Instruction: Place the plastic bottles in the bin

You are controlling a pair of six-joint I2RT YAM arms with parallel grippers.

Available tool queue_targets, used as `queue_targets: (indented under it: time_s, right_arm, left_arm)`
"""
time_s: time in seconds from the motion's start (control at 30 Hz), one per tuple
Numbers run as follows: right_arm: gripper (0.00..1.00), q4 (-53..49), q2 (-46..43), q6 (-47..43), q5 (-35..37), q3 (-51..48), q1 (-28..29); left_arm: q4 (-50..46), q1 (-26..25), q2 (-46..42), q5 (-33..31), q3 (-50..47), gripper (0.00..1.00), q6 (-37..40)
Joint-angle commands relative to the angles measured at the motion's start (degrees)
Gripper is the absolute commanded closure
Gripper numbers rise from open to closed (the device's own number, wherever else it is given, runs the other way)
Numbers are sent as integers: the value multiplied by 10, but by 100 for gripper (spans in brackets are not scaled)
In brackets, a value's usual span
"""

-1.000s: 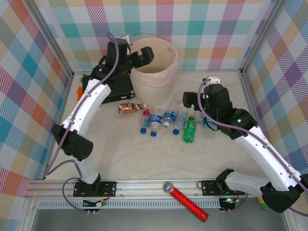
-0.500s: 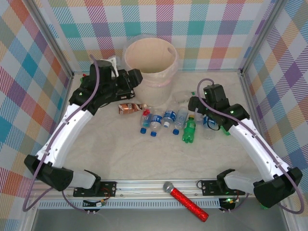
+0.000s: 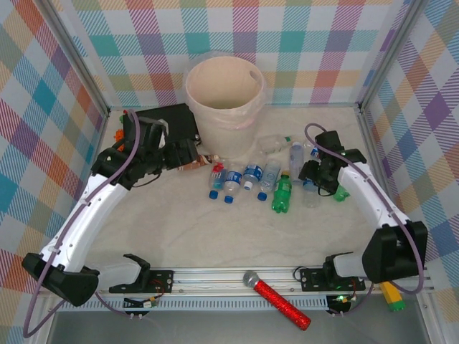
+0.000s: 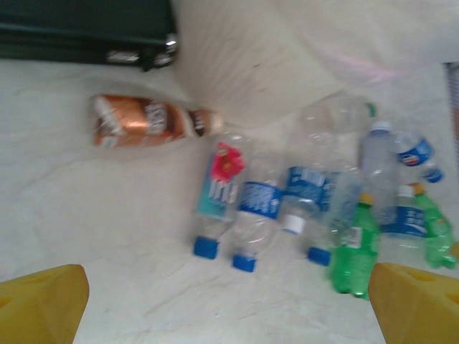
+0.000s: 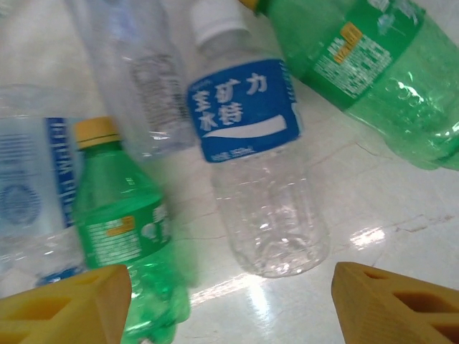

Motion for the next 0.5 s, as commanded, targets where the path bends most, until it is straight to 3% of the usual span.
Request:
queue_targets:
  time_s: [0.0, 0.2, 0.47]
  right_arm:
    - [29, 4, 32, -21, -20, -14, -14]
    - [29, 25, 102, -44, -26, 1, -25]
    - [30, 36, 185, -77, -25, 20, -32]
  left_arm:
    - [-43, 1, -28, -22, -16, 0, 22]
    - [-8, 2, -67, 29, -55, 0, 47]
    - [-23, 2, -68, 30, -51, 1, 49]
